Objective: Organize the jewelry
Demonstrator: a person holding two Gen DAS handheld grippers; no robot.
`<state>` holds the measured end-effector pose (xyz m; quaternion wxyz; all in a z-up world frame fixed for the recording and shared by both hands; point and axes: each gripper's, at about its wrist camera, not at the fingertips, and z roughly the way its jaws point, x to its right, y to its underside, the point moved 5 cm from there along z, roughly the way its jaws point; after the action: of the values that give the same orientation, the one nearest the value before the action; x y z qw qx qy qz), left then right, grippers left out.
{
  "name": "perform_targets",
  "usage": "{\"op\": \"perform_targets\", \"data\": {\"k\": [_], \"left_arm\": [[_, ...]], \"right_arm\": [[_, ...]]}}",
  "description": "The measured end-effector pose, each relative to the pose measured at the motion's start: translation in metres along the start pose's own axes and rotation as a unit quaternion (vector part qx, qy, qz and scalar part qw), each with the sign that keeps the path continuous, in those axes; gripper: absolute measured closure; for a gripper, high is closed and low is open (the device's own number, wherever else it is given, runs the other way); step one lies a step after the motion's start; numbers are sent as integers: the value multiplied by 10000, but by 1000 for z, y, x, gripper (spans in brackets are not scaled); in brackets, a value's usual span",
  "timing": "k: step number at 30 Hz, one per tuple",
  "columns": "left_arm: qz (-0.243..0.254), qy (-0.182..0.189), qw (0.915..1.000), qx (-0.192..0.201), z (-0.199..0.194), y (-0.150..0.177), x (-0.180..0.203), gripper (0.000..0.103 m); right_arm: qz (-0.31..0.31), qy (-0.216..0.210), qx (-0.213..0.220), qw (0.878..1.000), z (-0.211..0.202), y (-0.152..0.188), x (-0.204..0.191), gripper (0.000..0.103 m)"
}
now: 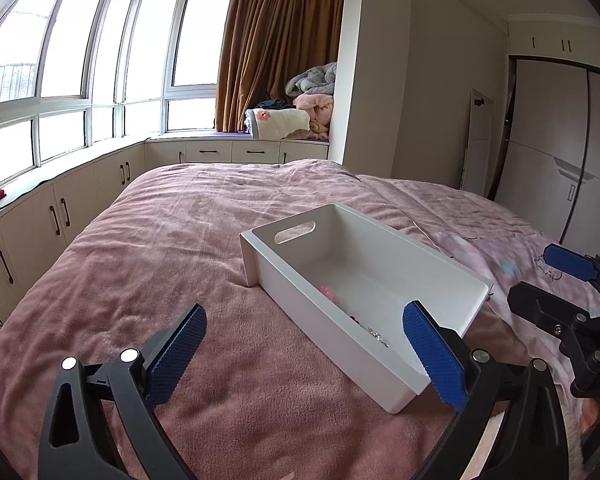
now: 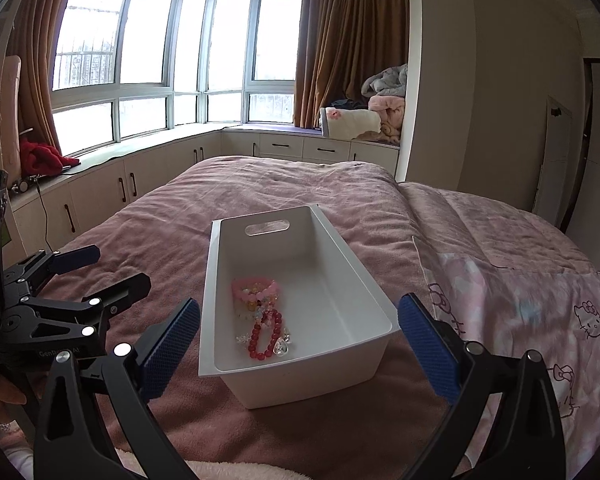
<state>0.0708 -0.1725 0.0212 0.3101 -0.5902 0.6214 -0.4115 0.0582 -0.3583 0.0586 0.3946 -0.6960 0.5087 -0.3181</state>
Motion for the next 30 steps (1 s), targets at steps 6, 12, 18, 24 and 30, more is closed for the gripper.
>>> {"op": "perform_targets", "data": {"k": [6, 12, 18, 24, 30], "left_arm": [[253, -137, 9995, -130, 6, 15, 14, 4], [222, -220, 9990, -304, 13, 27, 21, 4], [358, -292, 9985, -280, 11, 29, 29, 4], [310, -335, 9986, -267, 8, 28, 31, 4], [234, -324, 9988, -293, 9, 28, 29, 4]], "right_arm": [[-5, -17, -253, 9997, 9, 12, 1, 5], [141, -61, -183, 9997, 6, 14, 7, 5], [180, -143, -189, 9996, 5, 18, 9, 5], [84, -171, -180, 9997, 2, 24, 9, 5], [-113, -122, -141, 9998, -2, 35, 6, 5]]}}
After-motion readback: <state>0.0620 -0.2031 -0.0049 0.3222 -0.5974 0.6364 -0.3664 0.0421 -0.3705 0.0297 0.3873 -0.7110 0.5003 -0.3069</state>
